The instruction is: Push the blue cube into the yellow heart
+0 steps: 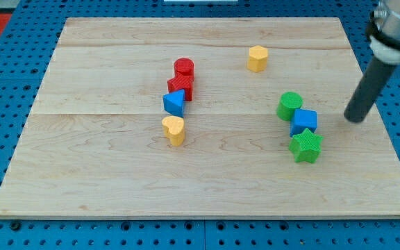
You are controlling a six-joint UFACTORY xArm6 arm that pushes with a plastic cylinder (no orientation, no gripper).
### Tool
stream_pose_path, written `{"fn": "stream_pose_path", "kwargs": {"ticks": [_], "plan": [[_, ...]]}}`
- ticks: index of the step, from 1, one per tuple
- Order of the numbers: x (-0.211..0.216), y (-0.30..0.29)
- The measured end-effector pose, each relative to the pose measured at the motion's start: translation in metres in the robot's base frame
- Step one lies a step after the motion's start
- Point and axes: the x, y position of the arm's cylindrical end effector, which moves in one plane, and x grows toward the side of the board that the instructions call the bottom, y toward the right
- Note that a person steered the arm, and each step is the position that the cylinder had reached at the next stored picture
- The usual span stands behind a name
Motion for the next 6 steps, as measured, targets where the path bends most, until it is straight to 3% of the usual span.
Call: {"fn": "stream_pose_path", "kwargs": {"ticks": [3,6], "plan": [[-0.021,-0.157],[-0.037,-0.216]]}}
